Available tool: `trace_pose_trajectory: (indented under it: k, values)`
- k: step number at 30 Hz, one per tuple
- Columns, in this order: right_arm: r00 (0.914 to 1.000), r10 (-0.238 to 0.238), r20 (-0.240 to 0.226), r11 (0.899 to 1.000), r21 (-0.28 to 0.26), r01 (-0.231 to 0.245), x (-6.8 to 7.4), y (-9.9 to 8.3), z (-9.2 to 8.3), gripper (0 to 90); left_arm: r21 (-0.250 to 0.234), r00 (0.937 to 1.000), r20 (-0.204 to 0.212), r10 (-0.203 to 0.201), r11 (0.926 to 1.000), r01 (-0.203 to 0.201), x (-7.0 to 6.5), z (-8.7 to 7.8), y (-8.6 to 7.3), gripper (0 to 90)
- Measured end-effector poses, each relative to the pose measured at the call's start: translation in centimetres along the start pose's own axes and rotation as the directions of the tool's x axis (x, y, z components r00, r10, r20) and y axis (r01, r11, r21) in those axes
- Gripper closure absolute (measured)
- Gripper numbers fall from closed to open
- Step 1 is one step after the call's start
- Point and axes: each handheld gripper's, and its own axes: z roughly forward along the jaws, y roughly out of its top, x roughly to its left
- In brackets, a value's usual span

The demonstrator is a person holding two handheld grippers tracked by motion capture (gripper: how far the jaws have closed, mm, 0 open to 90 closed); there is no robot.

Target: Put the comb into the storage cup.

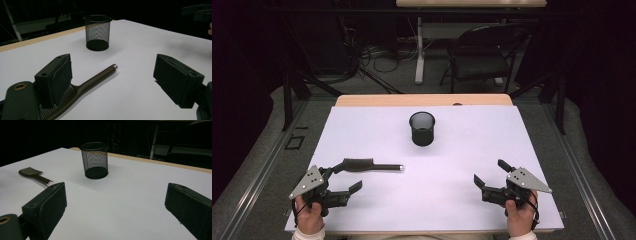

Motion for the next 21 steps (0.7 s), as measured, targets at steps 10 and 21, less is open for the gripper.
trace_pose_trajectory:
  k: [10,21]
  values:
    - [0.9998,-0.019,-0.012,1.0,0.017,0.019,0.1,-0.1,0.5,3.8,0.059,0.999,-0.032,-0.032,0.9977,0.033,0.3,0.9,-0.3,16.0]
    - [0.9987,-0.04,-0.032,0.998,0.038,0.042,0.5,-0.1,1.0,4.8,0.102,0.9999,-0.007,-0.011,0.9947,0.012,-0.6,1.5,-0.4,18.2]
